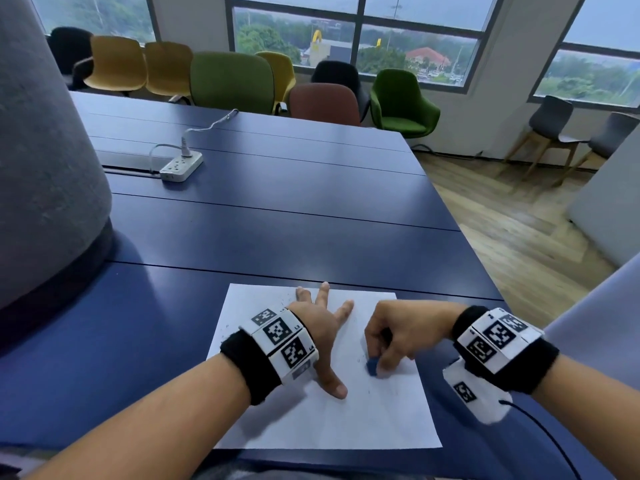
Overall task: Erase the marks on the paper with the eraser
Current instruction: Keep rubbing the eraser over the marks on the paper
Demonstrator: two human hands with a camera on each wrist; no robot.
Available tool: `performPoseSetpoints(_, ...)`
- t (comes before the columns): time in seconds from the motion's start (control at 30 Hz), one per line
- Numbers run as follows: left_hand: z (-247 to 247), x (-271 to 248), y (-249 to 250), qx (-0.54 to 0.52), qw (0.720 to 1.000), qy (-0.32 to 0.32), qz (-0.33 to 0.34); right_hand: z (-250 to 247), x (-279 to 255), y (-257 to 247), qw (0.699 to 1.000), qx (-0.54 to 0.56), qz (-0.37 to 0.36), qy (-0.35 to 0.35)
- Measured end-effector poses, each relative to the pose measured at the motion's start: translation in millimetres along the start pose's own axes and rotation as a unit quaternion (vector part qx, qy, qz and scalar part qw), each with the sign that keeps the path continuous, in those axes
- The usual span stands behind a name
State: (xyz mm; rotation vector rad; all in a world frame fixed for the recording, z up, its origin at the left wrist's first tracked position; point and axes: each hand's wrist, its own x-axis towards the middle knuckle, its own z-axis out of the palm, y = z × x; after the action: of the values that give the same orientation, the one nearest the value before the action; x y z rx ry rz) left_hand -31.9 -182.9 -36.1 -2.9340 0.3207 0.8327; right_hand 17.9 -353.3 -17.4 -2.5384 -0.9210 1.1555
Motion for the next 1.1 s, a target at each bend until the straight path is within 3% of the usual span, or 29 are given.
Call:
performPoseSetpoints(0.1,0.0,-0.6,-0.1,0.001,1.000,0.001,0.003,-25.8,15.2,12.4,0.993,0.024,0.012,0.119)
performPoseSetpoints(0.17,-0.8,-0.6,-0.2,0.004,1.000,-0.003,-0.001,-32.6,22.5,16.9,0.986,0.029,0.018,0.162)
performPoseSetpoints(0.23,-1.3,0.3,-0.2,0.005,1.000,-0.006,-0.001,-26.1,22.4,13.8,0.992,0.024,0.015,0.122)
performPoseSetpoints(0.33,-1.5,1.0,0.3,0.004,1.000,-0.011,-0.001,-13.2,18.4,2.0,1.000,-0.016,0.008,-0.017)
performPoseSetpoints(0.37,-1.4,0.9,0.5,0.004,1.000,-0.011,-0.001,-14.1,18.7,1.1,0.999,-0.020,0.008,-0.028)
performPoseSetpoints(0.53,-1.0,0.7,-0.7,0.000,1.000,-0.004,-0.001,-33.3,23.8,17.5,0.988,0.015,0.032,0.150)
performPoseSetpoints(0.7,-0.8,0.2,1.5,-0.005,1.000,-0.009,-0.006,-20.1,15.7,16.7,0.999,0.008,0.020,0.033)
performPoseSetpoints(0.87,-0.4,1.2,1.1,-0.003,1.000,-0.004,-0.007,-29.9,16.6,27.6,0.980,0.083,0.018,0.182)
performPoseSetpoints(1.03,-0.9,-0.2,2.1,0.001,1.000,-0.006,-0.006,-20.9,8.1,23.6,0.993,0.074,-0.010,0.095)
performPoseSetpoints(1.1,-1.0,0.0,1.3,0.000,1.000,-0.006,-0.005,-27.3,10.5,26.1,0.989,0.078,-0.001,0.122)
